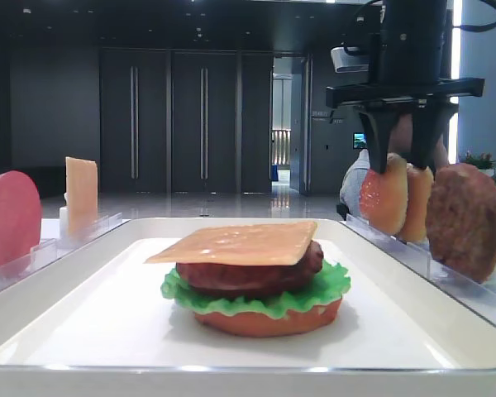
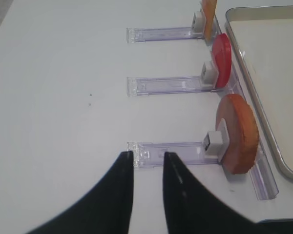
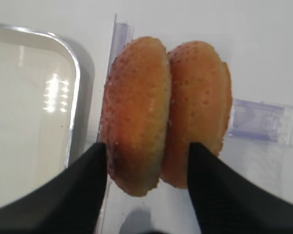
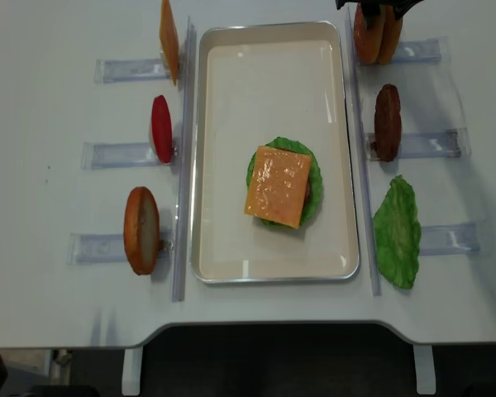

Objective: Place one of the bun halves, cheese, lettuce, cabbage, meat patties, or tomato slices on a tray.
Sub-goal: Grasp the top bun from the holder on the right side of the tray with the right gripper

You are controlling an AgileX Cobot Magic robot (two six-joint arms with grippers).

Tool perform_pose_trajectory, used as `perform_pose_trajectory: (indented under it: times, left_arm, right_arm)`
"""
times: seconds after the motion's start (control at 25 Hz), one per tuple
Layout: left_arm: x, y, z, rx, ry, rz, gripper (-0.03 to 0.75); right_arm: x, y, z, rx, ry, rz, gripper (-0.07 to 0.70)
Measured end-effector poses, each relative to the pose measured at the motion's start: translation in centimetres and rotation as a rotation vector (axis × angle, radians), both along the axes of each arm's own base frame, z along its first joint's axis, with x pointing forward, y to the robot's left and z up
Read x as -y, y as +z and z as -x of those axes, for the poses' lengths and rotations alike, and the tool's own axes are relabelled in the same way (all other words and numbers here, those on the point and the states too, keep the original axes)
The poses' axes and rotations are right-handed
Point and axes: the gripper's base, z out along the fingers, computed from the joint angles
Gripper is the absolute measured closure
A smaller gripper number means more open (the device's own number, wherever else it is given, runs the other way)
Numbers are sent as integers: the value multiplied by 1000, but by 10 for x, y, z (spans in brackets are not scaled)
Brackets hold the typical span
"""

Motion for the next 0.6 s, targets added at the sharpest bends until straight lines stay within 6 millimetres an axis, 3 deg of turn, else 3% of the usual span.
perform_pose_trajectory:
  times: [0.6]
  left_arm:
    - [0, 0, 0, 0, -2, 4, 557]
  right_arm:
    - [-10, 3, -6, 69, -15, -126, 281]
